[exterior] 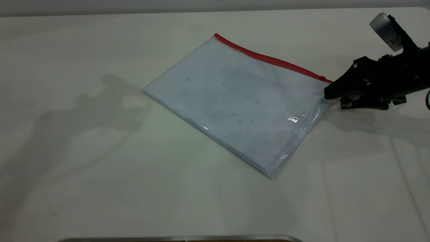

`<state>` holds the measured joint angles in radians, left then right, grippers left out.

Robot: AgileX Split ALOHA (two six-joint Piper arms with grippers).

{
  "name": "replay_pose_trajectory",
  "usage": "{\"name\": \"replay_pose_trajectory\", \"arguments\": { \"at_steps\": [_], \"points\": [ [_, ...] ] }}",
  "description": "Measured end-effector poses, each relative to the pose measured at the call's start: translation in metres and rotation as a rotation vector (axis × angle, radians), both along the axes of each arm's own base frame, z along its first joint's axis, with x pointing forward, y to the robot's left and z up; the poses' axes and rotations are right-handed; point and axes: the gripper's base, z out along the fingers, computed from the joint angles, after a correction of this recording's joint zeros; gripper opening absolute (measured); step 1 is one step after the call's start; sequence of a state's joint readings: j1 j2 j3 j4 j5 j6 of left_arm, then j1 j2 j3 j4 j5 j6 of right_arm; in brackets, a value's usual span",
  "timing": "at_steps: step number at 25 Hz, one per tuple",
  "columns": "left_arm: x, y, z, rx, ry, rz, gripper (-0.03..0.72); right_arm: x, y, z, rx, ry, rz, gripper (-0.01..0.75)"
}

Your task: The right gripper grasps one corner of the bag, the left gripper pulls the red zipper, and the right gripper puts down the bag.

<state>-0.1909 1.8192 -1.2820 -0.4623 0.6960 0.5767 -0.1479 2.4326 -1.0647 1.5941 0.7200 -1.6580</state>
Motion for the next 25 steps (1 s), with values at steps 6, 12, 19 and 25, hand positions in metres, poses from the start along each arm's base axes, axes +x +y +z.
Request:
{"name": "replay_pose_trajectory", "arguments": {
  "at_steps": [6, 12, 19, 25],
  "points": [
    [0.0, 0.0, 0.0, 0.0, 0.004, -0.001, 0.588, 0.015, -0.002, -0.006, -0.013, -0.044, 0.013, 0.566],
    [0.0, 0.0, 0.0, -0.001, 0.004, 0.0, 0.588, 0.016, -0.001, -0.01, -0.008, -0.063, 0.042, 0.566],
    [0.0, 0.0, 0.0, -0.001, 0.005, 0.0, 0.588, 0.017, -0.003, -0.012, -0.036, -0.064, 0.036, 0.566],
    [0.0, 0.0, 0.0, -0.001, 0.005, 0.0, 0.588, 0.017, 0.015, -0.01, -0.016, -0.076, 0.082, 0.566]
  ]
}}
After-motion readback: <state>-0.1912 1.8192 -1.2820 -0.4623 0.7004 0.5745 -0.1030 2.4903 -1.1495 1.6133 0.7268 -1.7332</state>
